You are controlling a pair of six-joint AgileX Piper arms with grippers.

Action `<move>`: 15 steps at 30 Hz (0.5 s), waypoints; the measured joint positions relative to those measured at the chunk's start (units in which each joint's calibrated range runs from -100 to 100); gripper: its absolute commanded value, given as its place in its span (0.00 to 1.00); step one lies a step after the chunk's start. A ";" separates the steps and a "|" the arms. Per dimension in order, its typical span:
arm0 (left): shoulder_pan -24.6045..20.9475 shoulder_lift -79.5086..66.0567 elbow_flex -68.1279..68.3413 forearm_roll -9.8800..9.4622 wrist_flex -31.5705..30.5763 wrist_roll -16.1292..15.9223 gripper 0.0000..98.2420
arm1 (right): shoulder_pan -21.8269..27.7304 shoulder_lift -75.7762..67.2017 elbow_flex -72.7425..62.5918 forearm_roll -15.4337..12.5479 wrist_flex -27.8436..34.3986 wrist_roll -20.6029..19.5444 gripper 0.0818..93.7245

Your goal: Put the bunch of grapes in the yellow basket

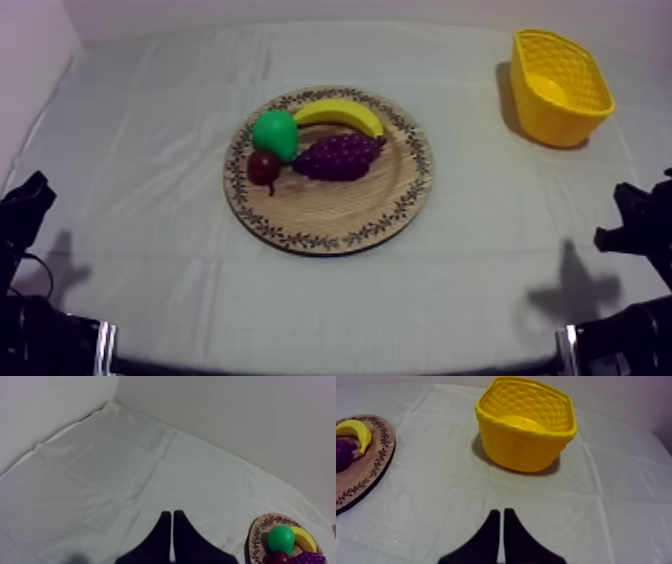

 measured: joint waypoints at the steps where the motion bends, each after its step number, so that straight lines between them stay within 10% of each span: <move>1: 0.00 0.00 0.00 0.00 0.00 0.00 0.00 | -0.09 0.56 -0.56 0.28 -0.36 0.00 0.01; 15: 0.00 0.00 0.00 0.00 0.00 0.00 0.00 | -1.73 20.92 -24.85 -0.41 6.12 3.21 0.01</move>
